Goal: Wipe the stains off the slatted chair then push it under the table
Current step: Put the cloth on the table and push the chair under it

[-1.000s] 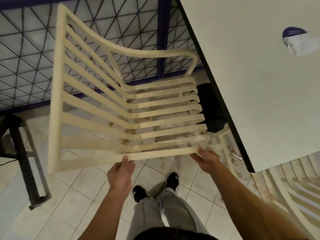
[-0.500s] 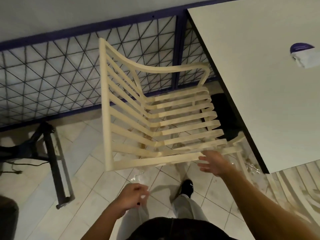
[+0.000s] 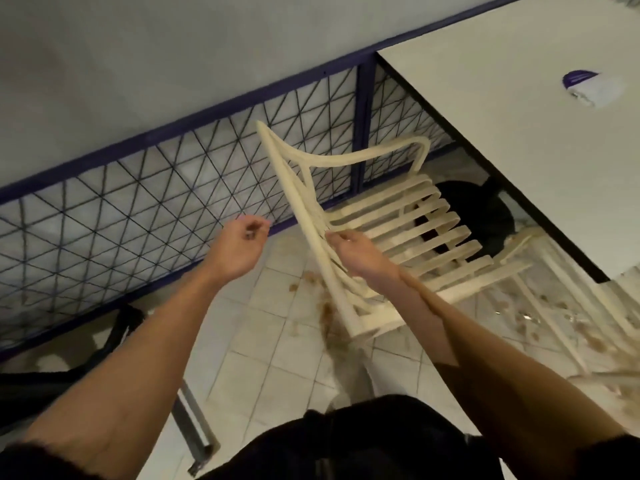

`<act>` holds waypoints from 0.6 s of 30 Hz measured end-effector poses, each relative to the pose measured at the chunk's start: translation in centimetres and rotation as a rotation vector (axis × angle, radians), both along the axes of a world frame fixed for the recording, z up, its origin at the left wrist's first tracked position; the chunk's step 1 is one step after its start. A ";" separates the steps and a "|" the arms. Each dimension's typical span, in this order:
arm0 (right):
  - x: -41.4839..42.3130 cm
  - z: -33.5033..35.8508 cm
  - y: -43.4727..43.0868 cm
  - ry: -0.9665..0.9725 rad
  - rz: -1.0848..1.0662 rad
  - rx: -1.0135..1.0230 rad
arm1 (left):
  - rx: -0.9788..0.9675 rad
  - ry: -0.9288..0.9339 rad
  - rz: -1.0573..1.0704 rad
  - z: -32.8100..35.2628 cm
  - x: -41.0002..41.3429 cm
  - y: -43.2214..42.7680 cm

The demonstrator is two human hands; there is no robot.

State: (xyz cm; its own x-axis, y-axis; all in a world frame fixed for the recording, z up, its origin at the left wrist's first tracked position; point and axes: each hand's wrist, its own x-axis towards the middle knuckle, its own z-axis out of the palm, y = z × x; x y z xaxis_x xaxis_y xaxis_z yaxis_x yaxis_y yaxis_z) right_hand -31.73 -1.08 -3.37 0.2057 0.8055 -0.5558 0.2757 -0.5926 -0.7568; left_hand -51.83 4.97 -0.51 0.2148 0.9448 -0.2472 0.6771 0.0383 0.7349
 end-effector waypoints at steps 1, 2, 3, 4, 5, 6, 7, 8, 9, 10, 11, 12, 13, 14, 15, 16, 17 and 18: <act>-1.0 0.0 0.2 0.010 0.002 -0.018 | 0.021 0.019 -0.077 0.7 0.6 1.1; -1.8 -0.3 0.2 0.010 0.002 -0.039 | 0.049 0.043 -0.151 1.1 1.2 2.1; -2.5 -0.8 0.4 0.002 0.004 -0.064 | 0.080 0.061 -0.217 1.3 1.9 3.1; -3.1 -1.4 0.5 -0.010 0.003 -0.084 | 0.097 0.072 -0.274 1.4 2.6 4.0; -3.6 -2.0 0.7 -0.032 0.004 -0.097 | 0.117 0.094 -0.329 1.4 3.2 4.9; -4.1 -2.4 0.9 -0.066 0.010 -0.107 | 0.147 0.125 -0.392 1.1 3.7 5.9; -4.5 -2.8 1.1 -0.097 0.013 -0.110 | 0.177 0.159 -0.455 0.6 4.1 6.9; -4.8 -3.2 1.3 -0.117 0.004 -0.106 | 0.208 0.180 -0.510 0.1 4.3 7.9; -4.8 -3.6 1.4 -0.124 -0.012 -0.094 | 0.240 0.190 -0.553 -0.5 4.5 9.0; -4.8 -3.7 1.6 -0.117 -0.029 -0.088 | 0.258 0.199 -0.587 -1.0 4.6 9.8; -4.7 -3.9 1.7 -0.108 -0.046 -0.086 | 0.264 0.222 -0.623 -1.6 4.7 10.6; -4.5 -4.1 1.7 -0.095 -0.058 -0.092 | 0.272 0.269 -0.678 -2.1 4.7 11.3; -4.4 -4.2 1.8 -0.091 -0.062 -0.102 | 0.282 0.336 -0.756 -2.6 4.7 11.8; -4.4 -4.2 1.9 -0.093 -0.063 -0.114 | 0.293 0.412 -0.844 -3.1 4.7 12.3; -4.3 -4.2 2.0 -0.101 -0.061 -0.126 | 0.312 0.482 -0.931 -3.5 4.7 12.8; -4.3 -3.9 2.0 -0.113 -0.055 -0.136 | 0.336 0.552 -1.015 -3.7 4.9 13.4; -4.3 -3.5 2.0 -0.128 -0.050 -0.141 | 0.365 0.615 -1.095 -3.9 5.2 14.0; -4.3 -3.4 2.0 -0.141 -0.050 -0.148 | 0.382 0.660 -1.157 -4.1 5.5 14.5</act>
